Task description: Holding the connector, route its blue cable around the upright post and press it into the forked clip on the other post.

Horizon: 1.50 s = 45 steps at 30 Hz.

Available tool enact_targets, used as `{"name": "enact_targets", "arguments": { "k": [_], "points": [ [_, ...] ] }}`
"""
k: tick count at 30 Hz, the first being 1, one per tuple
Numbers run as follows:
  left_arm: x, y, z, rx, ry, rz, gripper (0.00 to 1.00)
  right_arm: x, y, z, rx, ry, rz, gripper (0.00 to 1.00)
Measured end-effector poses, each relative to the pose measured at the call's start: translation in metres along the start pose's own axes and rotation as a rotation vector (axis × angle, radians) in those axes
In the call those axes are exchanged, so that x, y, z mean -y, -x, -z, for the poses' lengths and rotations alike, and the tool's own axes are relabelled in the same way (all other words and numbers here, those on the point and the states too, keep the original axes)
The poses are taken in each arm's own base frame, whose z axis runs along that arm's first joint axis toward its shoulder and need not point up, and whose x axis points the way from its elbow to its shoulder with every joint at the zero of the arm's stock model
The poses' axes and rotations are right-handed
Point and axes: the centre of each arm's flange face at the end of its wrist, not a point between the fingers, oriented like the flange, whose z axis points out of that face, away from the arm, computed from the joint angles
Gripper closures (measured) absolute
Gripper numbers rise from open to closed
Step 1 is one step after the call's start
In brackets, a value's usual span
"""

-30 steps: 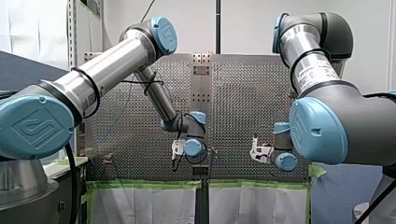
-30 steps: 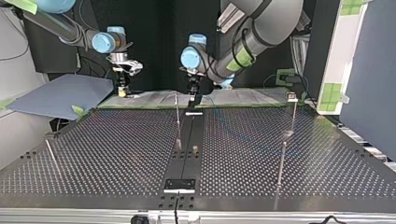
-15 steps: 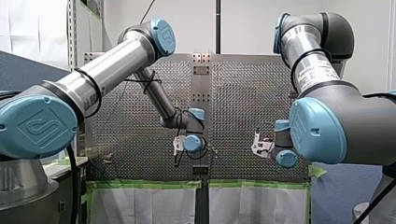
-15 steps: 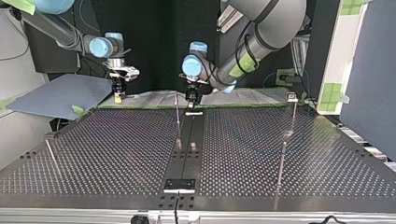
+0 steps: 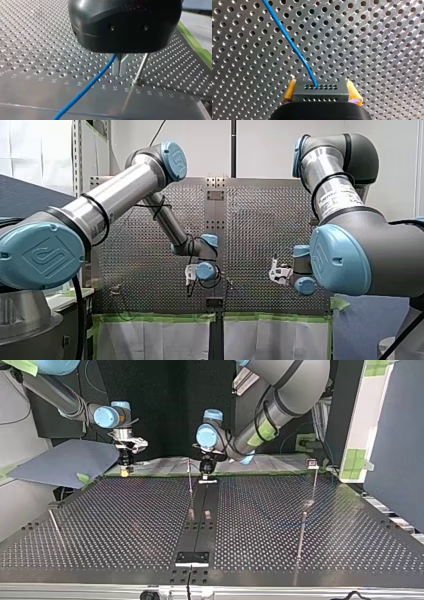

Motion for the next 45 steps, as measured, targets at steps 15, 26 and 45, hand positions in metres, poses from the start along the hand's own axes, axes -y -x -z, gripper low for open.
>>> {"name": "enact_targets", "arguments": {
  "k": [15, 26, 45],
  "points": [
    [-0.001, -0.023, -0.004, -0.050, 0.018, -0.021, 1.00, 0.000, 0.000, 0.000, 0.009, -0.002, 0.004, 1.00],
    [-0.002, -0.022, -0.006, -0.052, 0.010, -0.005, 0.49, 0.000, 0.001, 0.000, 0.012, -0.002, 0.006, 1.00],
    [0.007, -0.023, 0.014, -0.163, -0.020, -0.065, 0.00, 0.002, 0.002, 0.002, 0.023, -0.003, 0.006, 1.00]
  ]
}}
